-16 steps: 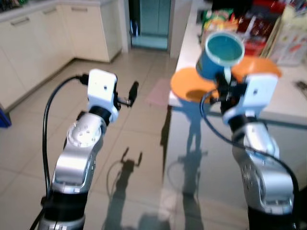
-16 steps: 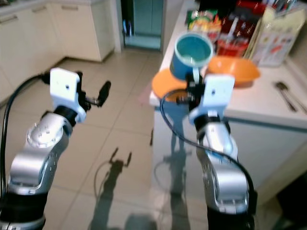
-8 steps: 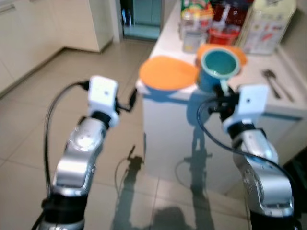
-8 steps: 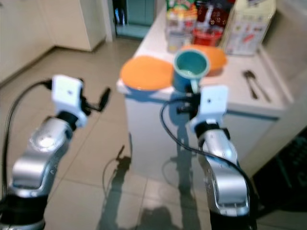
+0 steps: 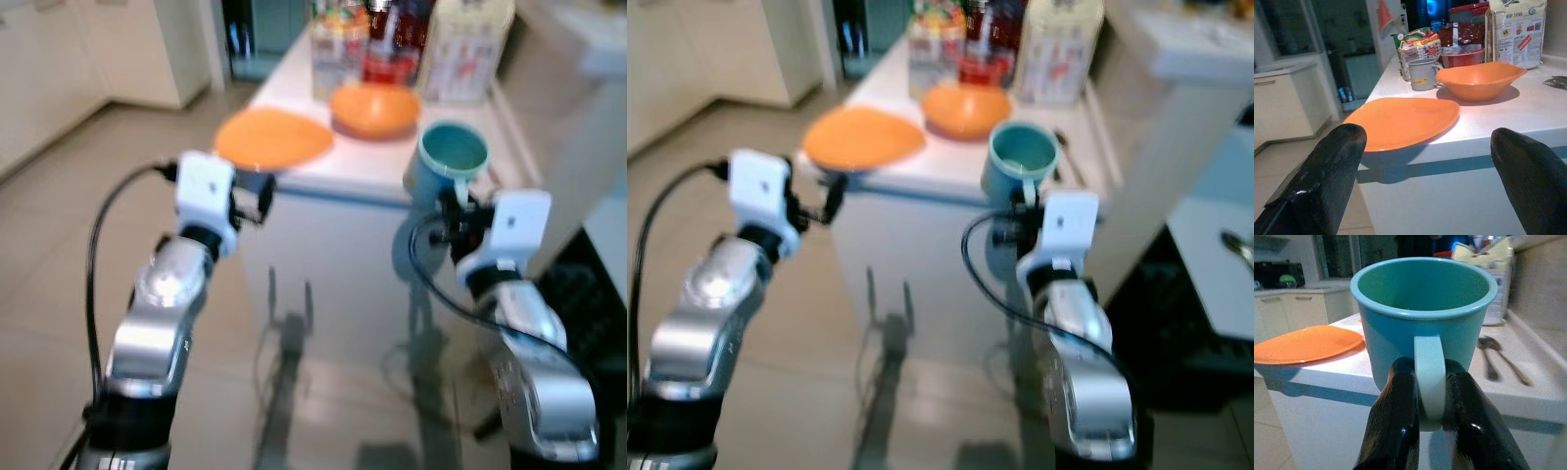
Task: Setting the table
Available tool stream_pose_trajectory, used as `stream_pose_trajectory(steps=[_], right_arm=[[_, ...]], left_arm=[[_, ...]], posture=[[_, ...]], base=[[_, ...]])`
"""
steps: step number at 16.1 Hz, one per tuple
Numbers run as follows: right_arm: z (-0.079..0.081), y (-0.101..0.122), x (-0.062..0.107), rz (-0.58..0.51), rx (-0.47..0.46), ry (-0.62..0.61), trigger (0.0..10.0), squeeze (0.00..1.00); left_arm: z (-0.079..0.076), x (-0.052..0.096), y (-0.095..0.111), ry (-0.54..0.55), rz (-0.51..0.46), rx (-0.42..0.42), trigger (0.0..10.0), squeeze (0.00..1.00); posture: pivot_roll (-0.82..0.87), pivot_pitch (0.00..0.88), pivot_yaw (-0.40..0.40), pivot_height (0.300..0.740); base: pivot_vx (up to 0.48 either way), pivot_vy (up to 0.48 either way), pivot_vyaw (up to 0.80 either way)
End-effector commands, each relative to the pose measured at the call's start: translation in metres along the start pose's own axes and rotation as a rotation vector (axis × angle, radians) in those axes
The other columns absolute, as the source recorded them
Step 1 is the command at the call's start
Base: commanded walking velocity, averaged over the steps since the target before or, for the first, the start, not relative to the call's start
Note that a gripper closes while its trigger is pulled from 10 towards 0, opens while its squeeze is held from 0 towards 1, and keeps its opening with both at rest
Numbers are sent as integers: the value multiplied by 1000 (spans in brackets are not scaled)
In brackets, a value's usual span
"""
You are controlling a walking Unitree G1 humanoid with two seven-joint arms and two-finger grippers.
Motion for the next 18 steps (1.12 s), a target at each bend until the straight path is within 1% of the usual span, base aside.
stream_pose_trajectory(steps=[1,3,4,5,7,8,9,11,13,15,17,18], right_arm=[[-10,-3,4,9,-2,-37,10000,0],[-14,-6,4,25,-17,-59,10000,0],[-14,-6,3,22,-14,-64,10000,0],[-14,-6,3,20,-7,-66,10000,0],[-16,-4,4,17,1,-67,10000,0],[-16,-4,3,17,8,-62,10000,0],[-16,-2,1,14,15,-62,10000,0],[-21,-5,0,29,36,-105,10000,0],[-25,-7,3,45,19,-131,10000,0],[-24,-8,0,49,15,-130,10000,0],[-18,-5,-7,42,17,-100,10000,0],[-18,-5,-6,47,23,-99,10000,0]], left_arm=[[-11,-4,5,-23,-15,8,10000,0],[-8,-4,8,-16,-23,6,10000,0],[-6,-3,3,-14,-9,12,10000,0],[-6,-1,-1,-19,4,0,10000,0],[-12,-3,1,-35,-1,8,10000,0],[-14,-2,2,-46,-3,-3,10000,0],[-13,-2,2,-46,-4,-4,10000,0],[-13,-3,-2,-45,5,-4,10000,0],[-18,-3,1,-64,-2,1,10000,0],[-17,-3,2,-68,-4,-13,10000,0],[-9,-4,1,-46,-4,-20,10000,0],[-10,-4,-1,-49,-1,-22,10000,0]], posture=[[-6,0,29,740],[7,0,19,740],[-7,0,29,740],[-16,0,36,740],[-5,0,30,740],[-3,0,29,740],[-9,0,34,740],[-23,0,42,740],[-23,0,46,740],[-8,0,39,740],[-22,0,46,740],[-30,0,47,740]], base=[[0,-480,0],[0,-480,0],[0,-480,0],[0,-480,0],[0,-480,0],[0,-480,0],[0,-480,0],[0,-480,0],[0,-480,0],[0,-480,0],[0,-480,0],[0,-480,0]])
Point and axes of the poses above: a point about 5 cm out from each wrist's last joint towards the gripper, its own x axis pointing back from the gripper into the wrist, its own y axis along the axis of the wrist's last joint, z = x × y, the point moved 2 cm from there along -x, pointing out of the wrist towards the gripper, and after that the axes turned 5 degrees about x, right-handed, at the moved point
